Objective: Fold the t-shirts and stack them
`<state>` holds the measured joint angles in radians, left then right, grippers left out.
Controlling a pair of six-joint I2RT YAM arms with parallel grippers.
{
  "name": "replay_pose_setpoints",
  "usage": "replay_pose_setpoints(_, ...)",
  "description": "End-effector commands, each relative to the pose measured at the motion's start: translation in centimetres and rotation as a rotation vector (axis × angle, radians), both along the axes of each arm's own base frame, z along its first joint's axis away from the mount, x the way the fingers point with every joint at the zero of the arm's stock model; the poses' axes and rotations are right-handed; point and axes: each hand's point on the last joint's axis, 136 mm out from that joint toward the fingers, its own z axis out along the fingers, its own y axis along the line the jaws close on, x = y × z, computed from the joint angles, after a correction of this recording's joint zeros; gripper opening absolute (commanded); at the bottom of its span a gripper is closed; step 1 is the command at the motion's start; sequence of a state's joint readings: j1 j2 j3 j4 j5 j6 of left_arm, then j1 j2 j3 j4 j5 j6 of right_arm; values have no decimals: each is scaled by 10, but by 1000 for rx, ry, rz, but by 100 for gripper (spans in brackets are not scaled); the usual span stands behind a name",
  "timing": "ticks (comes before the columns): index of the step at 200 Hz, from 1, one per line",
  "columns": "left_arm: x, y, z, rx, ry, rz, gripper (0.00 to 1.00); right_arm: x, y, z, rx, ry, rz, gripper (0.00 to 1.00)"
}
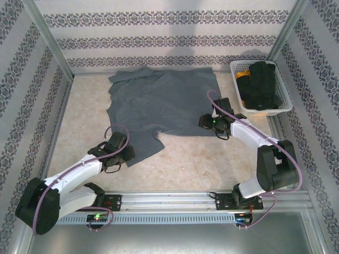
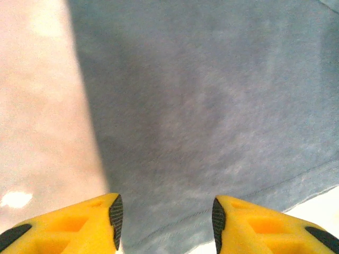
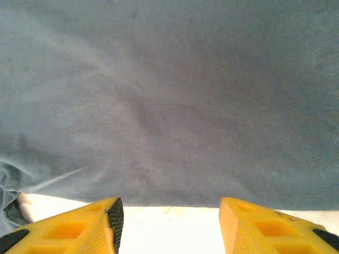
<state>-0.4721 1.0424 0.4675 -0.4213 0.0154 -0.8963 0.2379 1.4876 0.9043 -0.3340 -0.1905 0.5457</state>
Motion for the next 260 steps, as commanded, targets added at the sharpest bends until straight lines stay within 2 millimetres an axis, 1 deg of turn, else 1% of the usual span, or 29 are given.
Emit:
replay_pose_setpoints(1,-29,13,-16,15,102,79,51,-4,-7,3,-21,6,-16,53)
replay_pose_setpoints(18,-27,9,-21,-6,113,87,52,-8,-12,0,-9,14,-28,53)
replay_pose_setpoints(44,-12,0,-23,-42,87,116,52,-16,-21,-6,5,38,-60,53)
replay_pose_setpoints(55,-9,-1,-27,-48,93,135,50,-19,-25,-8,6,43,-74,53)
replay_pose_setpoints(68,-11,-1,-35,-43,125,151,47,-22,-30,-11,6,56,-94,52)
replay_pose_setpoints(81,-13,-4,-42,-57,139,156,40,-26,-37,-14,-3,70,-122,52)
replay_pose_setpoints(98,-9,-6,-45,-77,126,162,26,-31,-47,-18,-30,89,-170,52)
replay_pose_setpoints(119,-1,-6,-38,-74,94,160,6,-39,-66,-25,-51,115,-264,52)
replay_pose_setpoints(131,1,-2,-31,-49,79,159,0,-44,-75,-30,-51,127,-310,51)
replay_pose_setpoints(143,-1,7,-20,2,68,157,0,-46,-82,-34,-52,134,-340,50)
replay_pose_setpoints(159,-12,25,-7,78,67,168,0,-46,-92,-39,-69,131,-369,50)
replay_pose_setpoints(171,-21,35,2,106,61,176,0,-42,-99,-43,-62,126,-394,50)
replay_pose_setpoints(183,-31,41,7,108,62,179,0,-37,-102,-45,-51,128,-407,50)
replay_pose_setpoints(205,-46,43,7,71,75,183,0,-28,-105,-47,-42,138,-418,52)
replay_pose_setpoints(217,-51,45,7,61,76,191,0,-25,-106,-47,-28,138,-429,52)
replay_pose_setpoints(233,-53,45,10,55,69,196,0,-22,-107,-50,-13,146,-448,52)
replay_pose_setpoints(260,-51,41,14,38,63,176,0,-18,-109,-55,-11,159,-456,50)
